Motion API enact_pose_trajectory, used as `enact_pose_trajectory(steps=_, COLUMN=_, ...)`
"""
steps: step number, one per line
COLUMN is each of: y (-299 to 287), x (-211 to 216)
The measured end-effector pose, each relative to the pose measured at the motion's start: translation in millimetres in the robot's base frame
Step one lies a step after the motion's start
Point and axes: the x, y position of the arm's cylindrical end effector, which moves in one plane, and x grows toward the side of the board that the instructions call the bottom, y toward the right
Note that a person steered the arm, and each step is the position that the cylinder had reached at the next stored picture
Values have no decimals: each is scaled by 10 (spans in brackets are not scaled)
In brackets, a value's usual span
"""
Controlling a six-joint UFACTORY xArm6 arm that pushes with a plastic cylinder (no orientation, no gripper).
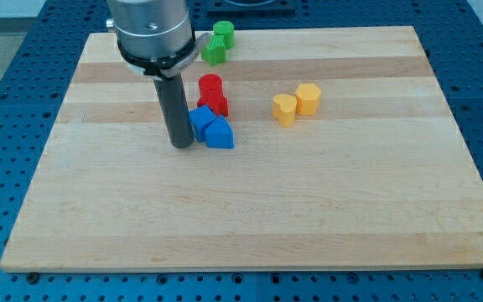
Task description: Push the blue triangle below the blue cube
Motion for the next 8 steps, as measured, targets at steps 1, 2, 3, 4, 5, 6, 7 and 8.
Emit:
enact_pose_trajectory(steps=1, y=35, x=28)
enact_pose_trajectory(steps=2, y=112, x=70)
enact_pose_trajectory(steps=3, y=293, x=218)
enact_pose_trajectory(steps=4, y=554, x=278)
enact_pose_trajectory(steps=5, y=899, x=227)
enact_pose_trajectory(steps=6, y=1239, x=54)
enact_pose_trajectory(steps=7, y=1311, x=-60)
enact_pose_trajectory(steps=8, y=1135, x=-47)
